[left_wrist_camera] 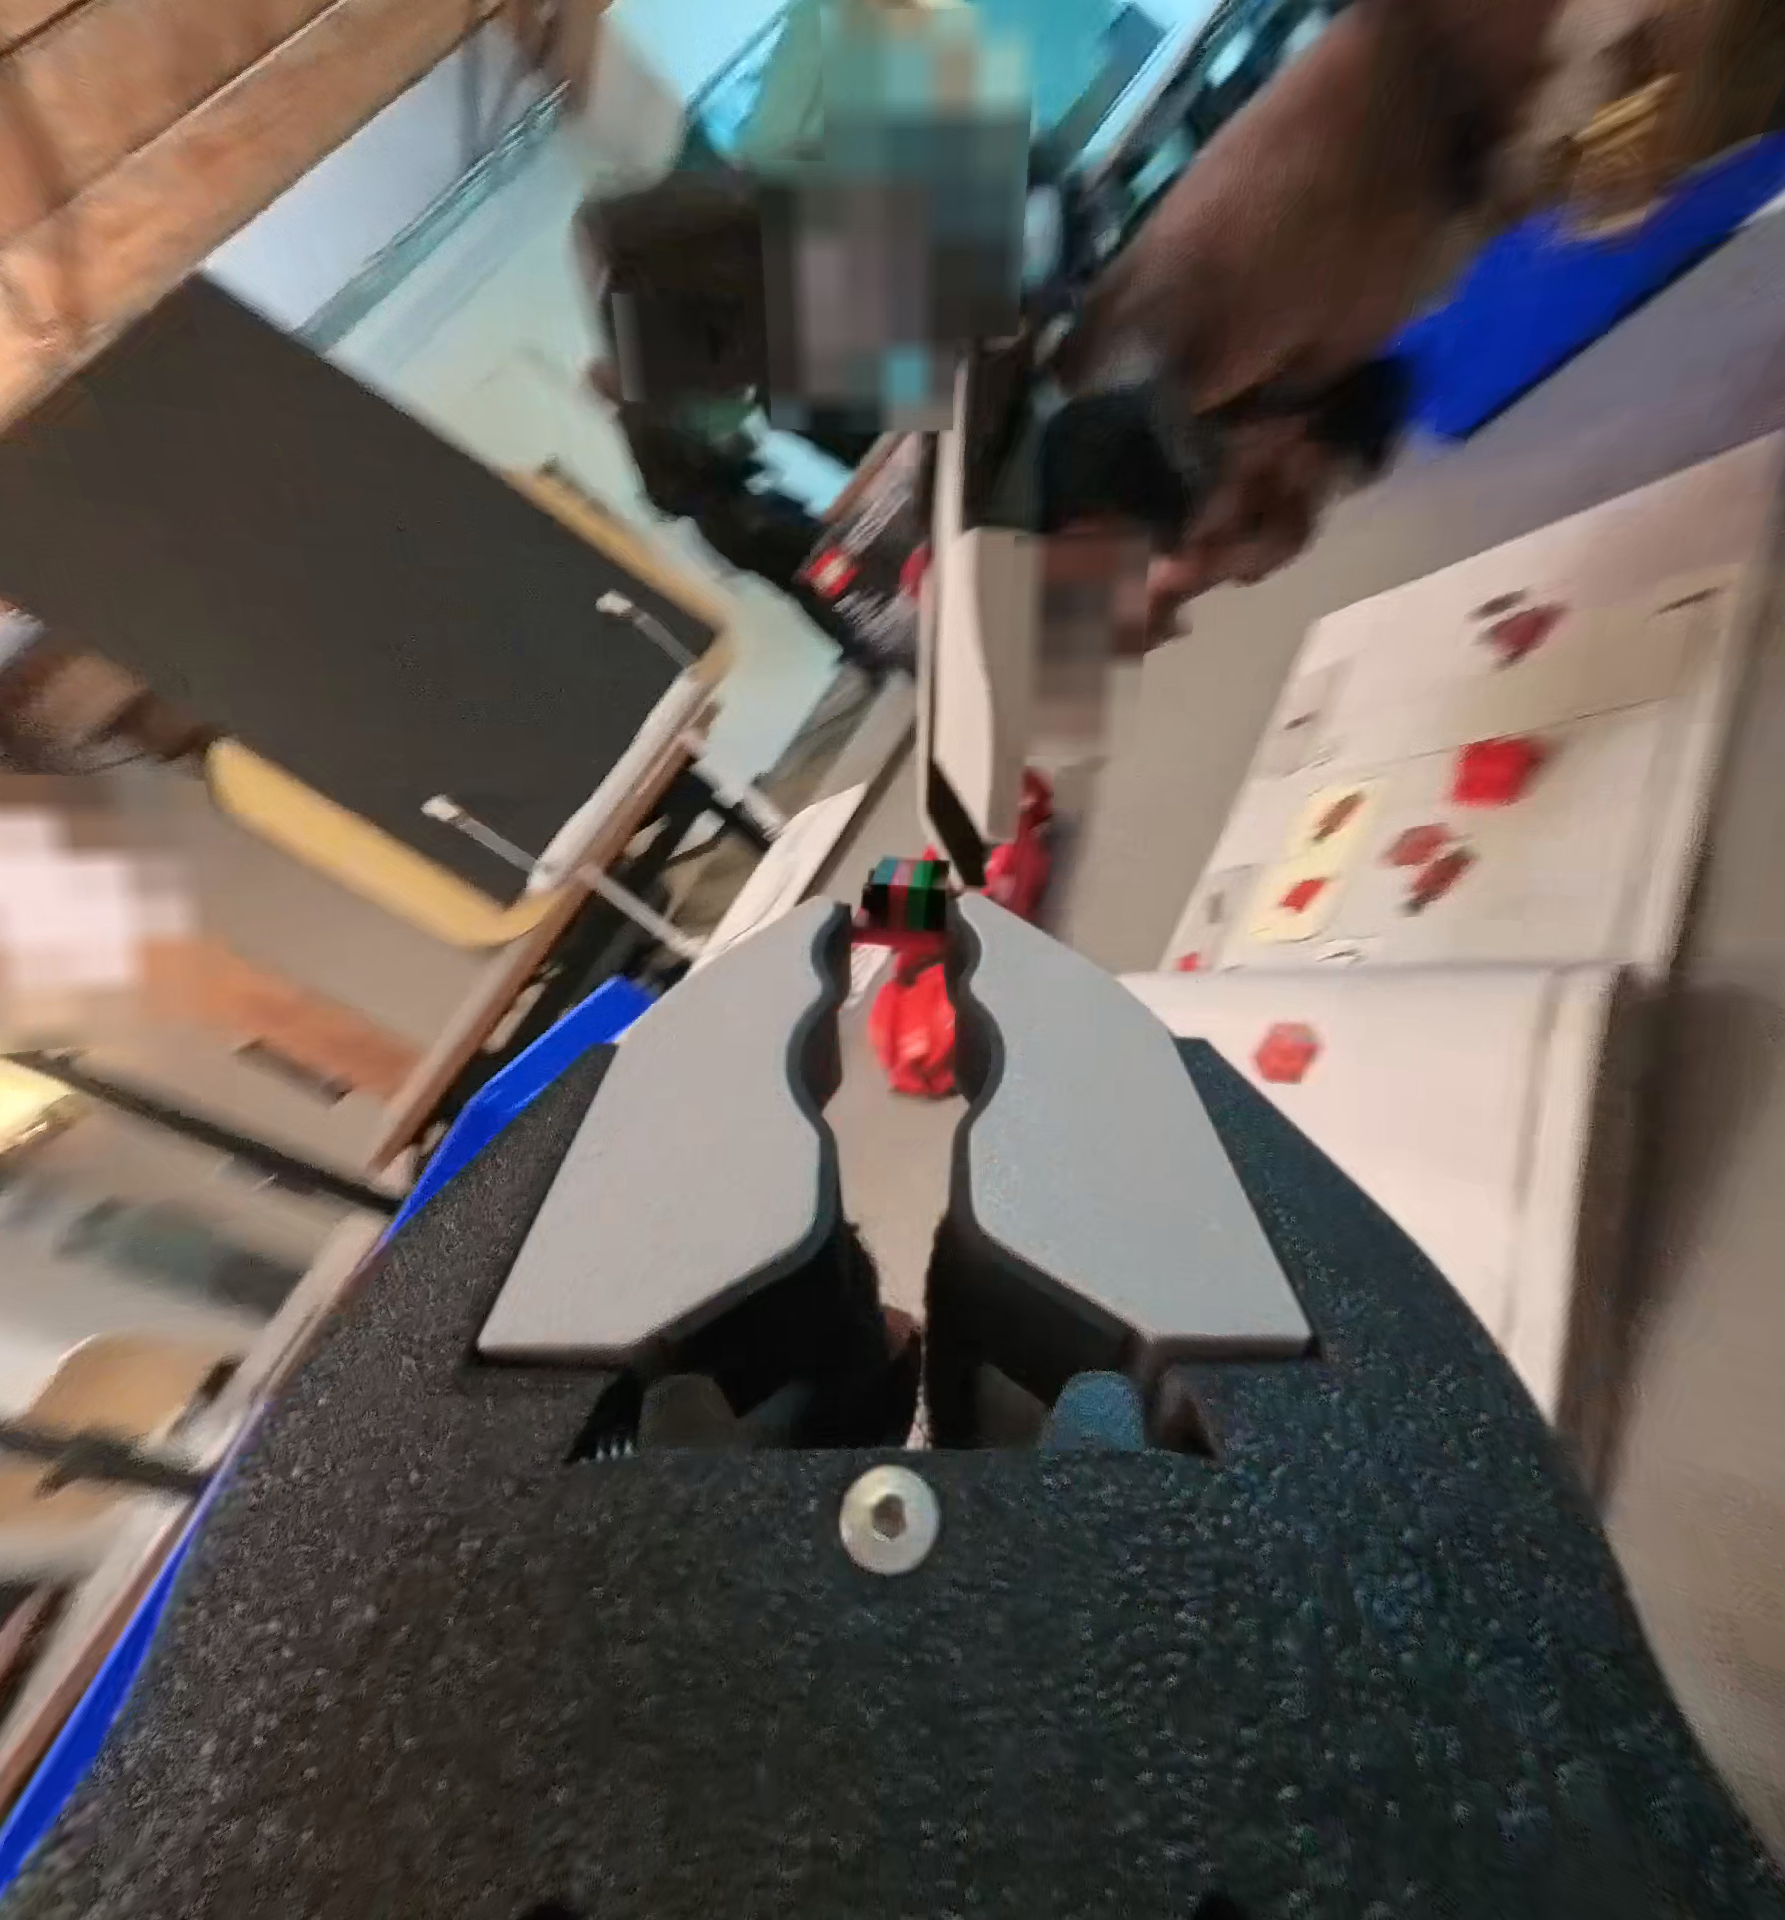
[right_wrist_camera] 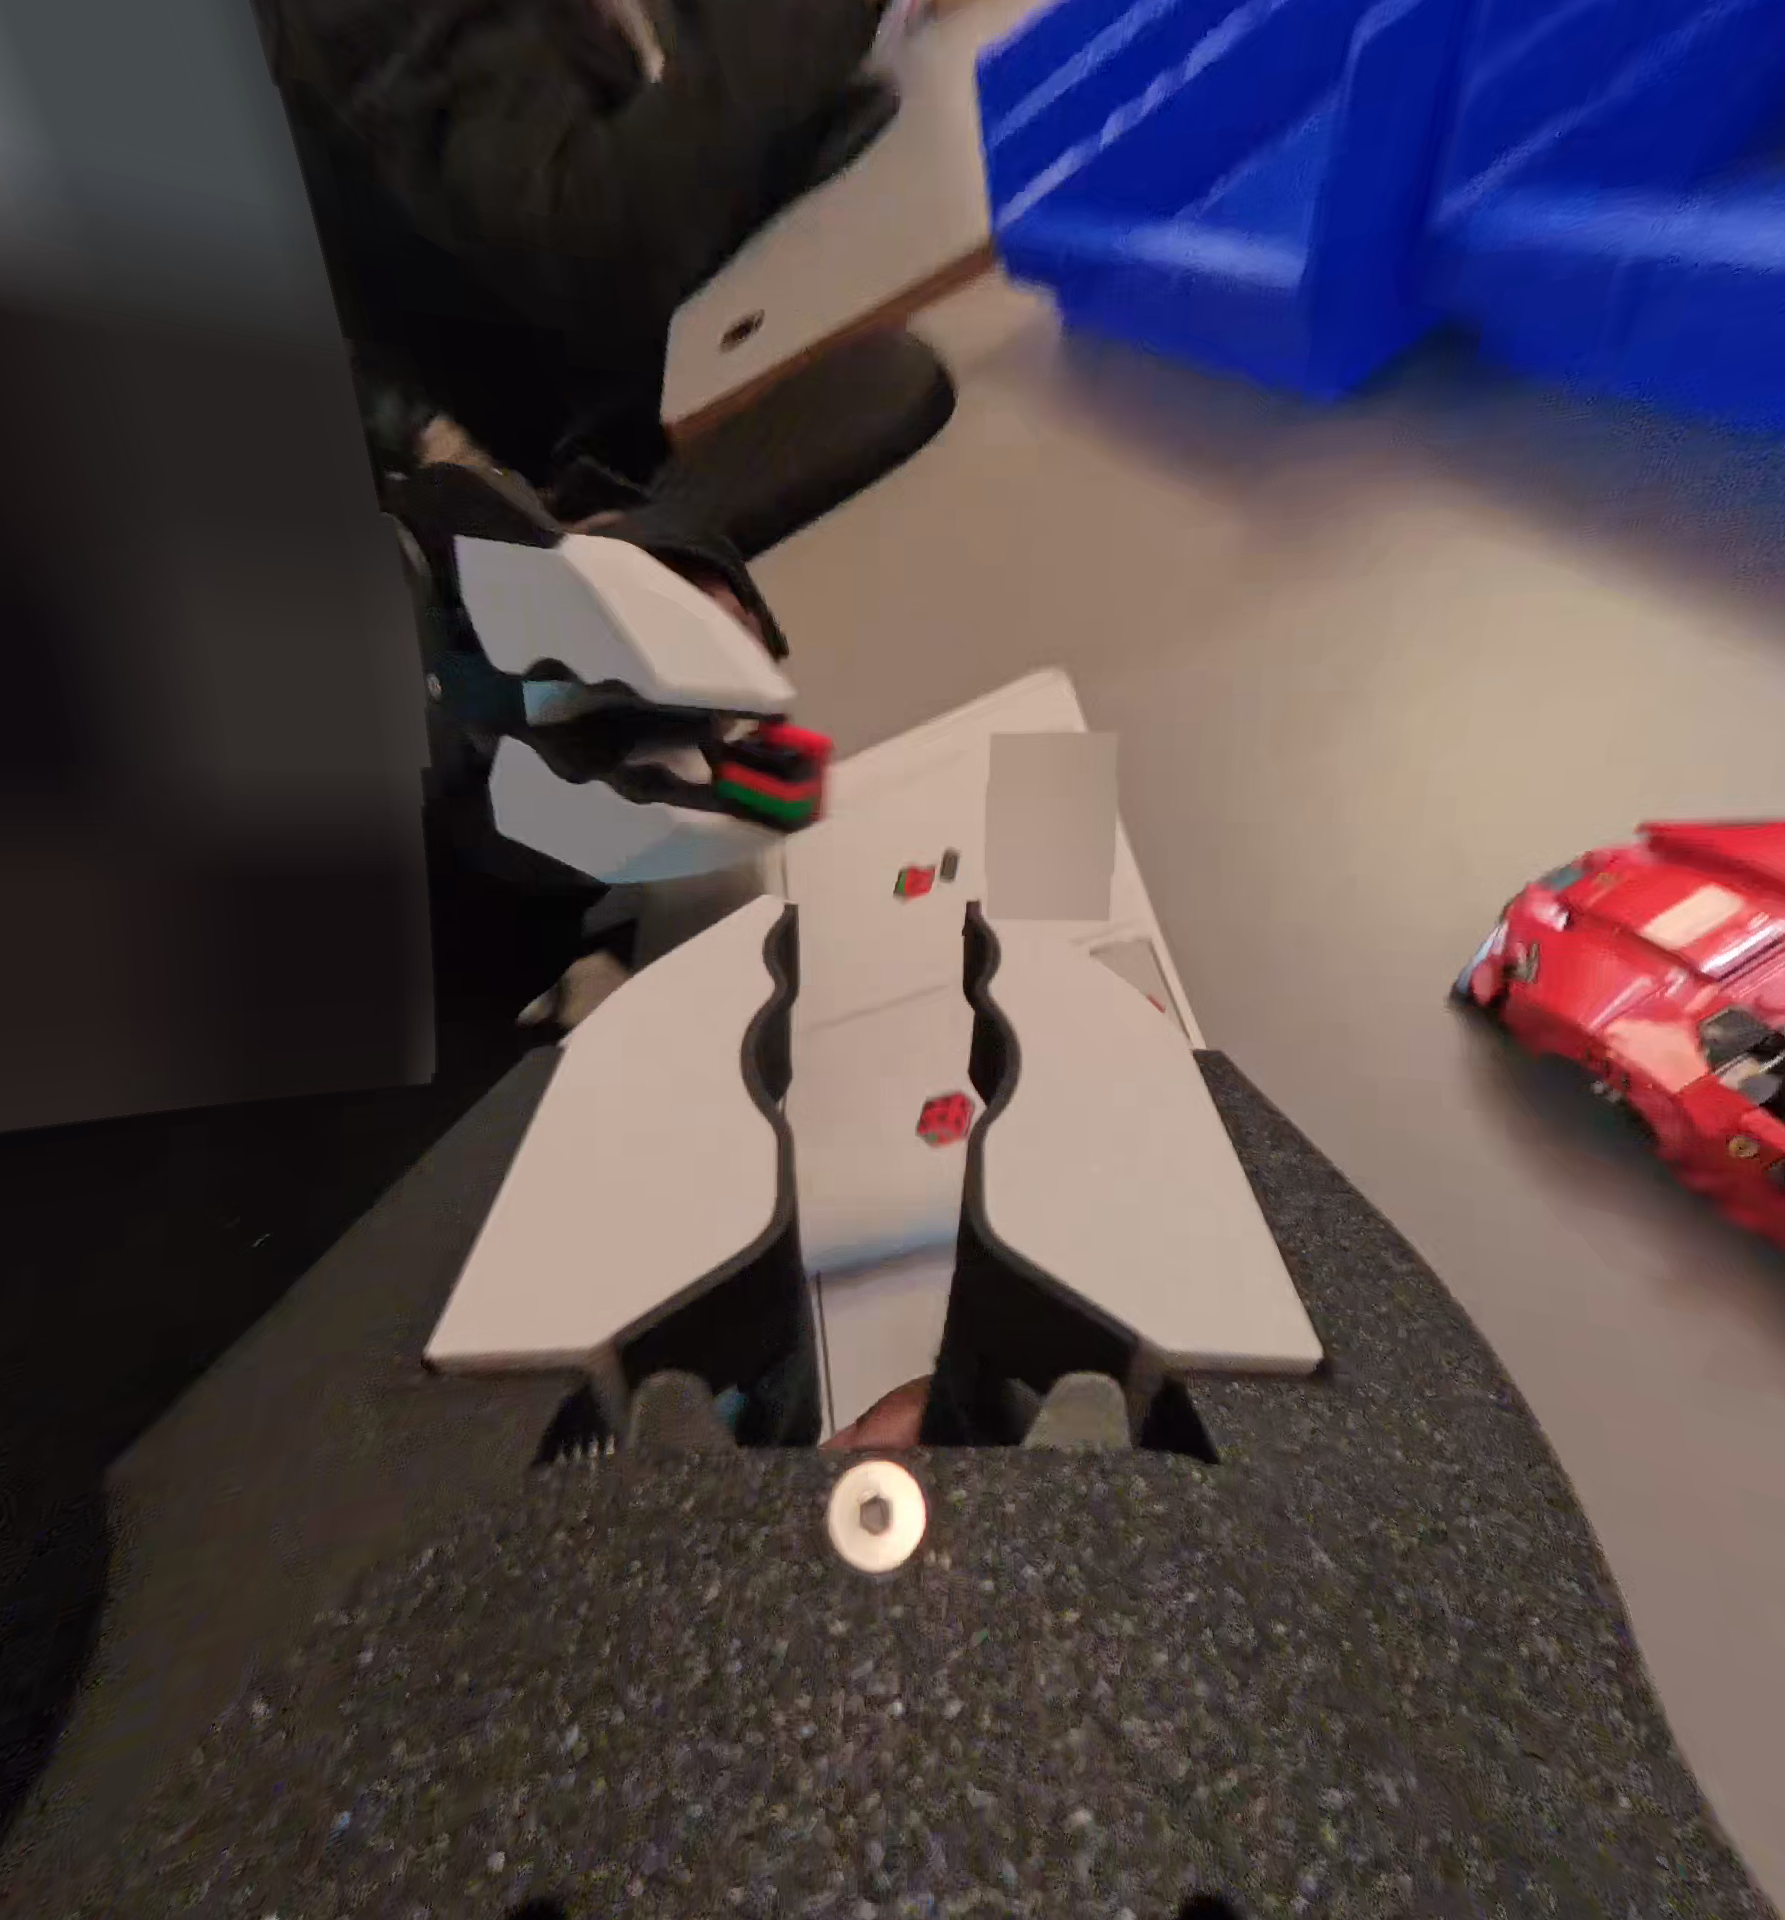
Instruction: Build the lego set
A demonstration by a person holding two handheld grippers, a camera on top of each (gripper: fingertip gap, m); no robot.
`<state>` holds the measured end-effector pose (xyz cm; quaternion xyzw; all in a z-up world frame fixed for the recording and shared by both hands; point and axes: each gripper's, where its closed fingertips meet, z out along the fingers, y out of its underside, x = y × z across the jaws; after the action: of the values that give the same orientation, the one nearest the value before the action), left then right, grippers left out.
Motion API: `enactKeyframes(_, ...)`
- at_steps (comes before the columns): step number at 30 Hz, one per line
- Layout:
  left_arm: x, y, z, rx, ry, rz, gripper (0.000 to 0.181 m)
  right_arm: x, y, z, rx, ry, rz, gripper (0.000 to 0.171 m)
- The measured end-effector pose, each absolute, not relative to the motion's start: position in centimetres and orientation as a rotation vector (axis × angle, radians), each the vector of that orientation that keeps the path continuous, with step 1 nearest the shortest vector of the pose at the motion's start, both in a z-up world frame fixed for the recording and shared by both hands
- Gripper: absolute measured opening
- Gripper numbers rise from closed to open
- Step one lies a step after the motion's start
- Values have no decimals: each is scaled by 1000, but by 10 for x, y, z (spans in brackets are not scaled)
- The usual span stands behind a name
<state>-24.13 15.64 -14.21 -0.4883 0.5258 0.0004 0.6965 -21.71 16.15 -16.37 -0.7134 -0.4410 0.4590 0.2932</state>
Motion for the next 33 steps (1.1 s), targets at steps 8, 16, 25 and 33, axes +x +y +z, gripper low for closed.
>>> enactKeyframes(8, -234, 169, -156, -1113, 1174, 179, 16, -230, 162, -158, -1782, -944, 968, 30)
enactKeyframes(16, -232, 168, -158, -1075, 1188, 188, 21, -229, 156, -160, -1806, -951, 1086, 18)
enactKeyframes(25, -228, 165, -161, -1063, 1215, 163, 17, -230, 152, -164, -1830, -976, 1112, 17)
enactKeyframes(33, -235, 169, -165, -1084, 1173, 177, 16, -209, 149, -163, -1788, -949, 1032, 29)
